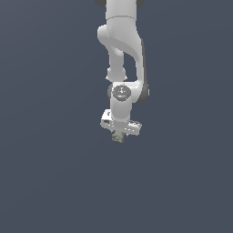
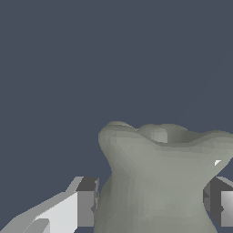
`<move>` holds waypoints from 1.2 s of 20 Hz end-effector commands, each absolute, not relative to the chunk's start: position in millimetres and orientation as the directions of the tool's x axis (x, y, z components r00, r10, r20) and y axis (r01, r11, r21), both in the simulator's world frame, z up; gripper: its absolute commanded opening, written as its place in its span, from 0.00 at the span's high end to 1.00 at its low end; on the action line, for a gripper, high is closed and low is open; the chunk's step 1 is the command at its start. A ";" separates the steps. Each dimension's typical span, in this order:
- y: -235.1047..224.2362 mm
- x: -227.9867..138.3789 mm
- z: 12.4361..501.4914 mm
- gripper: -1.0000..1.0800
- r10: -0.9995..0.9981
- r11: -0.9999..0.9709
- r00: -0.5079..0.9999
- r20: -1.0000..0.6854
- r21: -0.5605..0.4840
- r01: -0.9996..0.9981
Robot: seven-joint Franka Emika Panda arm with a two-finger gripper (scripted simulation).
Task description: Pick up the object and move it to a goal position.
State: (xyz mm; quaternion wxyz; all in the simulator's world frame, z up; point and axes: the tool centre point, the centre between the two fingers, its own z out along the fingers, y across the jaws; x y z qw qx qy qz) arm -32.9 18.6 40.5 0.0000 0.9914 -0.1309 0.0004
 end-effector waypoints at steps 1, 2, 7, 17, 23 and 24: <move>19.0 -33.1 39.7 1.00 -0.259 -0.966 0.966 0.000 0.000 -0.259; 19.0 -33.1 39.7 1.00 -0.259 -0.966 0.966 0.000 0.000 -0.259; 19.1 -33.3 40.4 1.00 -0.258 -0.966 0.966 0.000 0.000 -0.258; -26.0 -24.4 48.4 1.00 -0.258 -0.966 0.966 0.000 0.000 -0.258; -86.5 -11.7 59.1 1.00 -0.258 -0.966 0.966 0.000 0.000 -0.258; -97.6 -9.3 61.1 1.00 -0.258 -0.966 0.966 0.000 0.000 -0.258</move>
